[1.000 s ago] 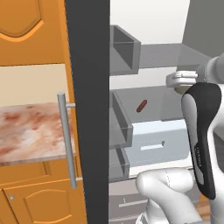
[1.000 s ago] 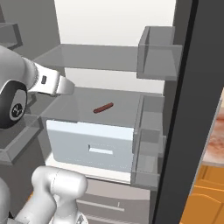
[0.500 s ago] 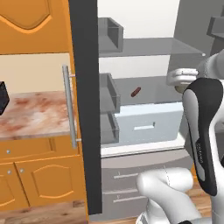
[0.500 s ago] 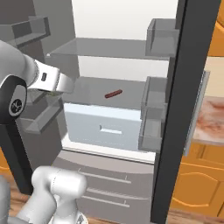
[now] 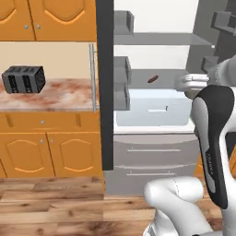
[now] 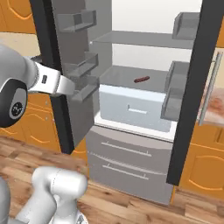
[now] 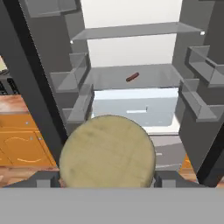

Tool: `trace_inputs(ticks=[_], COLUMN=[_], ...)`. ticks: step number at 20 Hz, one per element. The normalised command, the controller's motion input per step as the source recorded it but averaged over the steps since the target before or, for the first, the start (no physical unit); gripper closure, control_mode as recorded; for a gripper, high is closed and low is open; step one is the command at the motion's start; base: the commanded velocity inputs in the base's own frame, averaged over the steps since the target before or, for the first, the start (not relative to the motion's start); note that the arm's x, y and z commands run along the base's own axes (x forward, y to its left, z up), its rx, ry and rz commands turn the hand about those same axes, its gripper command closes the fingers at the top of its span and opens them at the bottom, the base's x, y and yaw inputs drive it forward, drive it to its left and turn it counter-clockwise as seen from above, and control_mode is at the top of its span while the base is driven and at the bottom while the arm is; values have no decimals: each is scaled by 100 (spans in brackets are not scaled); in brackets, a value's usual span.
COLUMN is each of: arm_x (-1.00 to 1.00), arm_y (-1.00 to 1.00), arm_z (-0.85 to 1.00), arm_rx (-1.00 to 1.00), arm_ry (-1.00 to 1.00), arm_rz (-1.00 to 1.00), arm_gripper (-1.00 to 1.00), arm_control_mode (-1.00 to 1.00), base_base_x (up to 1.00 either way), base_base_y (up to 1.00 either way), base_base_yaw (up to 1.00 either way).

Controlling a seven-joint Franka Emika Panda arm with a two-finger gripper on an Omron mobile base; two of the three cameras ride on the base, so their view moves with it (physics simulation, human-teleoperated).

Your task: Retrieve the sausage and cheese from the fridge and place them on the cutting board on the counter.

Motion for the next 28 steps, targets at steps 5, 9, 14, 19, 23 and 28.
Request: trace_inputs(ticks=[5,9,14,19,23,28], arm_x=[0,0,0,0,0,0], arm_y=[0,0,0,0,0,0], arm_z=[0,0,0,0,0,0], arm_rx=[0,0,0,0,0,0], arm_ry=[0,0,0,0,0,0], arm_rz=[0,0,0,0,0,0], arm_gripper=[100,100,100,100,100,100], arm_control_mode=[100,100,100,100,100,100], base_base_x=[-53,-3,0,0,14,46], base_base_y=[7,24,13,0,1,0], base_base_yaw=[71,97,99,100,94,83])
